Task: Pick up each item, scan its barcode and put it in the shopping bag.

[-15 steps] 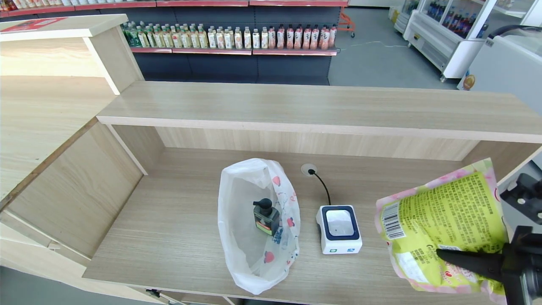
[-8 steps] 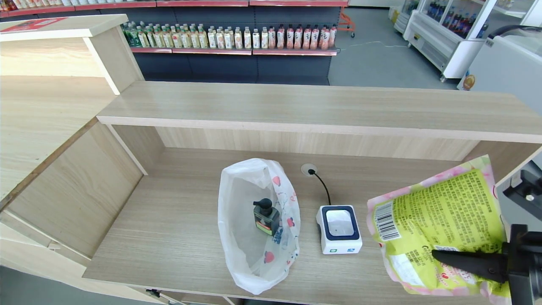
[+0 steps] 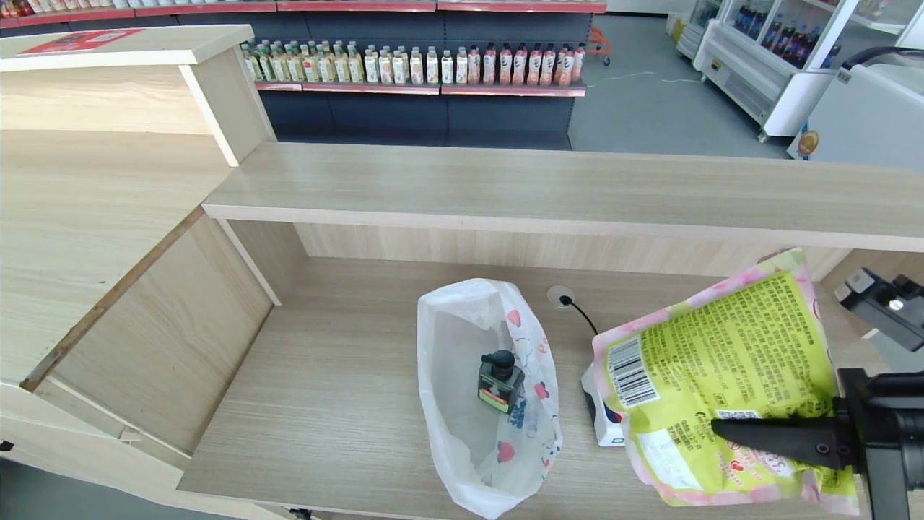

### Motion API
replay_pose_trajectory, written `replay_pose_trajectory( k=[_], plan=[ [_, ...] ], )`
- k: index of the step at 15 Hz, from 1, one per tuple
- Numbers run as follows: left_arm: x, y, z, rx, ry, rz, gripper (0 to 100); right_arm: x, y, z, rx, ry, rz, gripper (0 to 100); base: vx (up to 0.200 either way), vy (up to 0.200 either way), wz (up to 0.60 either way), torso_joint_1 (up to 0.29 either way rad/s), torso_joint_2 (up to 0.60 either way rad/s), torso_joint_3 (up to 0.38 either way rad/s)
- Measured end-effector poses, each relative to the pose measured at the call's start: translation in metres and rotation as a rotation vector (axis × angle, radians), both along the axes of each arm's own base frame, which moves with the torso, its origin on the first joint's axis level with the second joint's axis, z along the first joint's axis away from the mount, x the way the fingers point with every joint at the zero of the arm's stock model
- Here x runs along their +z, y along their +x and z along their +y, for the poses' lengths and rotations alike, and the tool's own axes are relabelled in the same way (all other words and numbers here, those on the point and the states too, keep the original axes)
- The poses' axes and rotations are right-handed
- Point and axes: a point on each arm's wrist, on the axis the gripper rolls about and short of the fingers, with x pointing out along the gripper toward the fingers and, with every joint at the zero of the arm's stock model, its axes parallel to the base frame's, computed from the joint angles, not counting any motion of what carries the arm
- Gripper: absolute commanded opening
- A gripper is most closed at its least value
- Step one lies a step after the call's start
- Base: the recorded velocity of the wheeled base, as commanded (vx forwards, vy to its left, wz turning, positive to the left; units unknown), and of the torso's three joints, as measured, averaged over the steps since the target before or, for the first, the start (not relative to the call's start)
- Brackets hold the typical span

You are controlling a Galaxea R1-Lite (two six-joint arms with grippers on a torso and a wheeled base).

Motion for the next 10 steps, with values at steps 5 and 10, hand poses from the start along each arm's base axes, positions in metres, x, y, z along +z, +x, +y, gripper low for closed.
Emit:
replay_pose_trajectory(
  k=[5,10],
  plan=[
    [0.000,0.000,0.000,0.000,0.000,0.000,100,-0.015,0.026,0.015,0.040,-0.031,0.100,0,0.000,0.000,0.00,0.000,0.00,0.000],
    [0.000,0.000,0.000,0.000,0.000,0.000,100,-0.035,0.052,0.044,0.148,-0.096,0.170,0,0.000,0.000,0.00,0.000,0.00,0.000]
  ],
)
